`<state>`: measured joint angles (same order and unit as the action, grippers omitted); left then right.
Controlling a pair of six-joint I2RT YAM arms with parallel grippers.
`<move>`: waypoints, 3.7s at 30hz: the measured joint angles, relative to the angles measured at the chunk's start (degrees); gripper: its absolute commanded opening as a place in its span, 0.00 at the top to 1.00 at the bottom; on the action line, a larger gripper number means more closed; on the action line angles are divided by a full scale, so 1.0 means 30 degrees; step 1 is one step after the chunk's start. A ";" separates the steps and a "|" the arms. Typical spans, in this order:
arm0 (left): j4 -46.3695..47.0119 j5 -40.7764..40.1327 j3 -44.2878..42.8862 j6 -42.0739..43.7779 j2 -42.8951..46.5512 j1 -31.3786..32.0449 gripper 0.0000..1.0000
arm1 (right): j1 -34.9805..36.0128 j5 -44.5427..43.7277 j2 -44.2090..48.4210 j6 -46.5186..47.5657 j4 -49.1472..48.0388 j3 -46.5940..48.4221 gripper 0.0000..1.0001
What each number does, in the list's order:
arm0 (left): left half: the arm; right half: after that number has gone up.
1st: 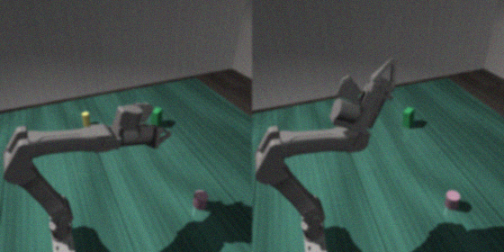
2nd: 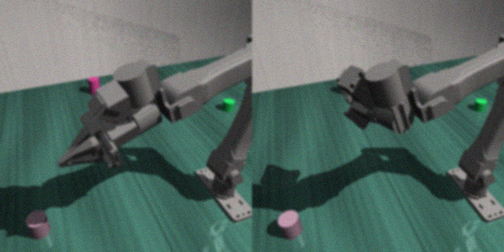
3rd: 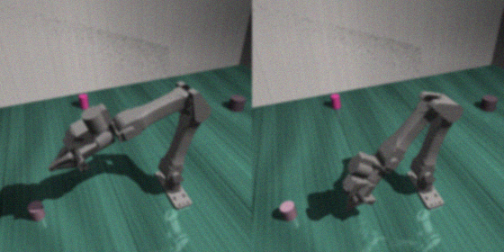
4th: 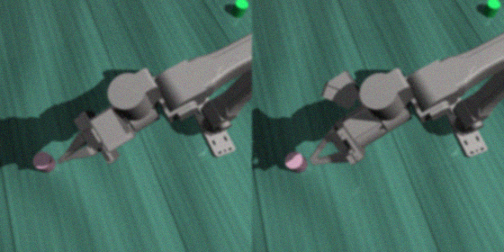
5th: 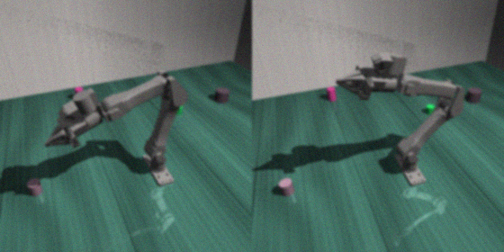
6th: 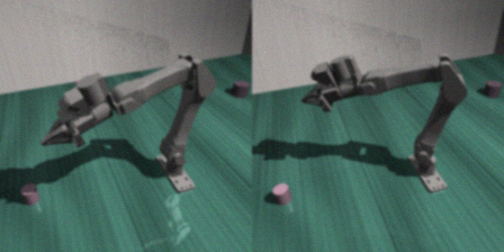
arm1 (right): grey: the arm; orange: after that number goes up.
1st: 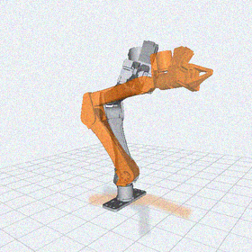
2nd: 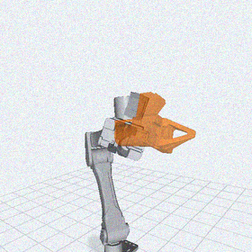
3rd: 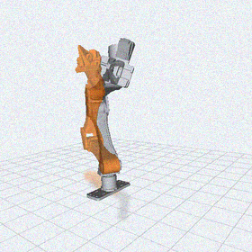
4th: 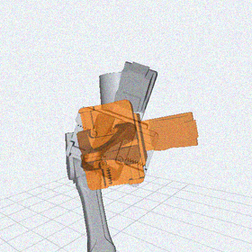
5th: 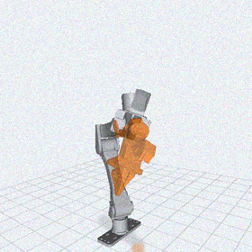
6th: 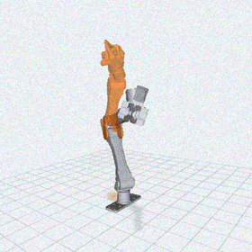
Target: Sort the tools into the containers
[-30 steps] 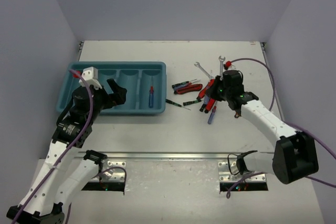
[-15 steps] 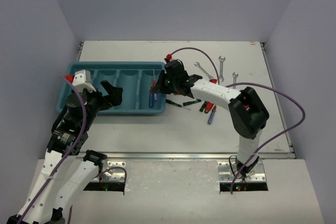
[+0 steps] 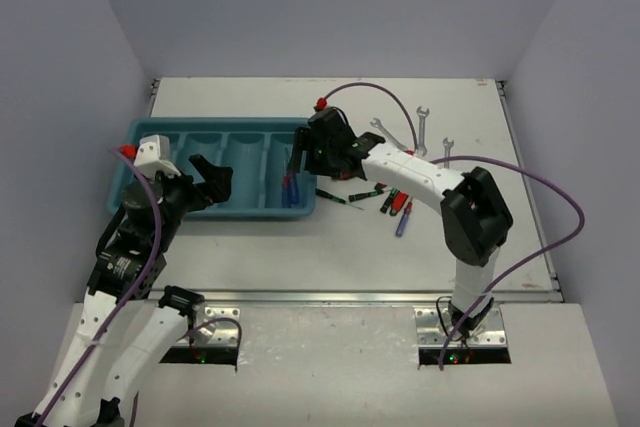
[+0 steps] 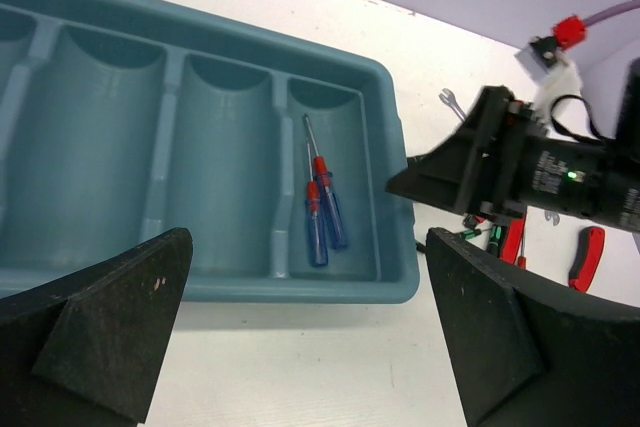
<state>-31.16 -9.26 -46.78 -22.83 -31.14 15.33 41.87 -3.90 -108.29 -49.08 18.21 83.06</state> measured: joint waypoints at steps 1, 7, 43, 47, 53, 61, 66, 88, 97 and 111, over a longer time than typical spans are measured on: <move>0.0006 0.0006 0.0000 0.0000 0.0014 0.0000 0.00 | -0.0124 -0.0359 0.0911 0.0439 0.0003 -0.0787 0.30; 0.0015 0.0211 0.0000 0.0007 0.0108 0.0000 0.00 | -0.3202 -0.1954 0.8833 0.1181 -0.0133 -0.8314 0.46; 0.0021 0.0808 0.0007 0.0007 -0.0619 0.0007 0.00 | -0.6040 -0.3415 1.4107 0.0287 0.0001 -1.4599 1.00; 0.0021 0.0801 0.0007 0.0007 -0.0641 0.0007 0.00 | -0.5659 0.2061 1.1772 0.0301 -0.3139 -1.2583 1.00; 0.0020 0.0719 0.0007 0.0007 -0.0892 0.0007 0.00 | -0.2203 0.4663 0.6151 -0.0123 -0.4191 -0.7478 0.99; 0.0011 0.0721 0.0015 0.0007 -0.1098 0.0007 0.00 | -0.0782 0.4845 0.1345 -0.1047 -0.4352 -0.2881 0.41; 0.0014 0.0671 0.0015 0.0004 -0.1081 0.0007 0.00 | -0.0780 0.4641 -0.0390 -0.1127 -0.3156 -0.1479 0.25; -0.0081 0.1282 -0.5251 -0.0756 -1.1876 0.3948 0.00 | -0.5593 -0.2577 1.4660 0.2470 0.3066 -1.1519 0.01; -0.1304 0.2301 -2.0276 0.1218 -2.7360 0.6428 0.16 | -0.5413 -0.5519 2.4938 0.3467 0.5965 -1.4510 0.01; -0.3707 0.2981 -2.6112 0.7024 -3.4813 0.6637 0.50 | -0.5412 -0.3762 2.5851 0.4374 0.6929 -1.5772 0.01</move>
<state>-42.28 -0.31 -125.12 -1.76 -135.58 35.24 25.63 -15.19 -30.74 -35.96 38.99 35.74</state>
